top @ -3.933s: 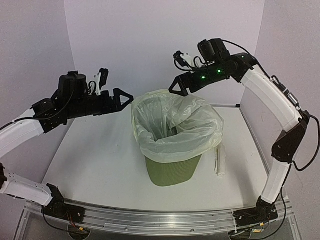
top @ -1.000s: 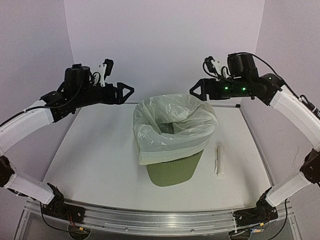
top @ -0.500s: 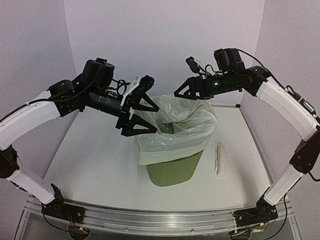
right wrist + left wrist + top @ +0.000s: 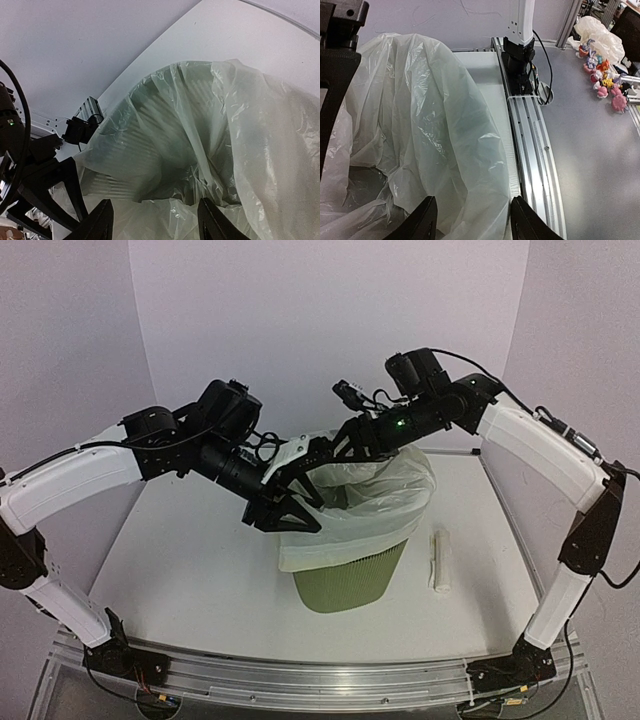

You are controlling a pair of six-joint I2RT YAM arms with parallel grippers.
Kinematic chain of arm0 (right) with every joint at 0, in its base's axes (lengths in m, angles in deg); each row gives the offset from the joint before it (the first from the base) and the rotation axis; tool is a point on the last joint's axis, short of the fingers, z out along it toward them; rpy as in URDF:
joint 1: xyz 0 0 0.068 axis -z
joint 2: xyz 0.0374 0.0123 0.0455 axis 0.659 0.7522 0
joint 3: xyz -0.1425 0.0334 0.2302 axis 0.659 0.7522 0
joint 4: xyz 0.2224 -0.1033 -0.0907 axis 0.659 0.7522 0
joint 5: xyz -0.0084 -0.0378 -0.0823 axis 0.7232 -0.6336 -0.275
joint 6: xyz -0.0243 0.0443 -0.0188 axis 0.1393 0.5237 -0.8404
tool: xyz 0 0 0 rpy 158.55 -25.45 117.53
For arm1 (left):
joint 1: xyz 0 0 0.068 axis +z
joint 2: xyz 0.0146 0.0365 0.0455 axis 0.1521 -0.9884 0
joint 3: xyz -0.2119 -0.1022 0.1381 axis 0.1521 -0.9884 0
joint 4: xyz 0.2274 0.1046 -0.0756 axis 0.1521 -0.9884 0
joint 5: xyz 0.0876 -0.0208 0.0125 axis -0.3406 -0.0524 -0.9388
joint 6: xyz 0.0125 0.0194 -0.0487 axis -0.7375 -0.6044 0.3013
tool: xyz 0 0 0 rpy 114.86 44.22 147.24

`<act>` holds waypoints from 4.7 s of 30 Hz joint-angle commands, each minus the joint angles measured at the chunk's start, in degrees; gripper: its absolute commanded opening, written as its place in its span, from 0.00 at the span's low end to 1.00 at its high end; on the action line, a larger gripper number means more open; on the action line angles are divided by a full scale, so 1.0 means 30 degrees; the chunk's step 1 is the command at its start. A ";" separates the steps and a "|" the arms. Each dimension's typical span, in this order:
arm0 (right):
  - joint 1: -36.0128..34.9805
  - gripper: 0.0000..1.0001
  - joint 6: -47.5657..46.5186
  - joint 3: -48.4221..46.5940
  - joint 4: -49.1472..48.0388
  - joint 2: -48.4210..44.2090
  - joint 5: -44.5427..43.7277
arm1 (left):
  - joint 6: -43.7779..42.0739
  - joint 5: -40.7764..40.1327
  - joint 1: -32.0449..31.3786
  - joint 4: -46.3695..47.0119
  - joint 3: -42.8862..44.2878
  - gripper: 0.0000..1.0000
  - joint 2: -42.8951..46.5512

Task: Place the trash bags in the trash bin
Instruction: Place the trash bag in the trash bin.

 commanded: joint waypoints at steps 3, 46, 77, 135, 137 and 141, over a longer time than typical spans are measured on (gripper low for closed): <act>-0.0642 0.48 -0.0615 -0.1191 0.1692 0.1231 -0.0763 | -0.0930 -0.1031 -0.0567 -0.0809 0.0633 0.29 -0.0347; -0.2350 0.27 -0.5185 -0.0743 0.6867 0.7180 -0.8103 | -0.3600 -0.1501 -0.1385 -0.2305 0.0484 0.00 -0.0884; -0.2353 0.58 -0.6442 -0.4867 0.6913 0.2882 -0.4472 | -0.2975 -0.1945 -0.1389 -0.0273 0.0239 0.06 0.0254; -0.0021 0.92 0.0480 0.4166 -0.0745 -0.7031 -1.1900 | 1.1575 -0.8634 -0.1389 1.2443 -0.5692 1.00 0.5653; -0.0021 0.92 0.0617 0.4290 -0.0775 -0.7148 -1.2029 | 1.4064 -0.9443 -0.1389 1.3397 -0.6113 1.00 0.5853; -0.0020 0.92 0.1040 0.4500 -0.0780 -0.7391 -1.2691 | 1.7869 -1.2942 -0.1389 1.2861 -0.5955 1.00 0.6208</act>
